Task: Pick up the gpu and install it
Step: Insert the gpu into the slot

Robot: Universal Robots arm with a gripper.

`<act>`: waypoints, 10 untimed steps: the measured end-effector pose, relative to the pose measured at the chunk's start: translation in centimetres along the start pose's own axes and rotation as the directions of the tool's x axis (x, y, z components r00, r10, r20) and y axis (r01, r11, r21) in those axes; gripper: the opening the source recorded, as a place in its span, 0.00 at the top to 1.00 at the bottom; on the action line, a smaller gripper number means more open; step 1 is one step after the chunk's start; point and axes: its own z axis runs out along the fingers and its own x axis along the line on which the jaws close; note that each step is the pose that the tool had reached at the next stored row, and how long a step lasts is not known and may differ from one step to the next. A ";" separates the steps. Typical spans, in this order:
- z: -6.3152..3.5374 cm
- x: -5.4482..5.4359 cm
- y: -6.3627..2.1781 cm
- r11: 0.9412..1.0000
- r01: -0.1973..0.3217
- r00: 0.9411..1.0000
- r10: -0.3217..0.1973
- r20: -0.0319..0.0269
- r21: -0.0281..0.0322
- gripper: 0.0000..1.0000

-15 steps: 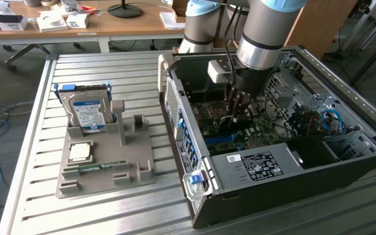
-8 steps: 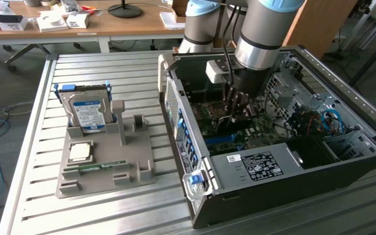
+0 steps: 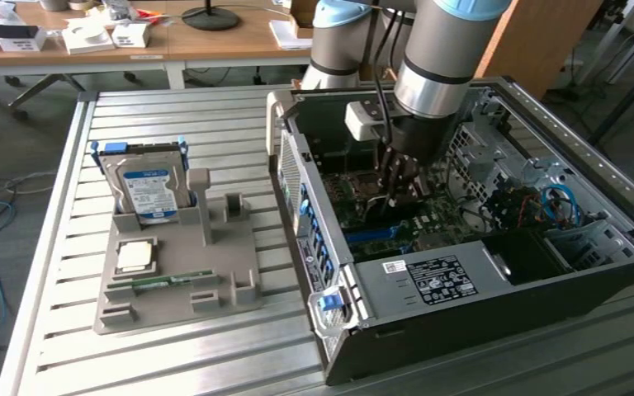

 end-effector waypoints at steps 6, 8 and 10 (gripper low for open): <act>0.05 0.0 0.07 1.000 0.000 1.000 0.000 0.000 0.000 0.74; 0.12 0.0 0.08 1.000 0.000 1.000 0.000 0.000 0.000 0.74; 0.19 0.0 0.08 1.000 0.000 1.000 0.000 0.000 0.000 0.74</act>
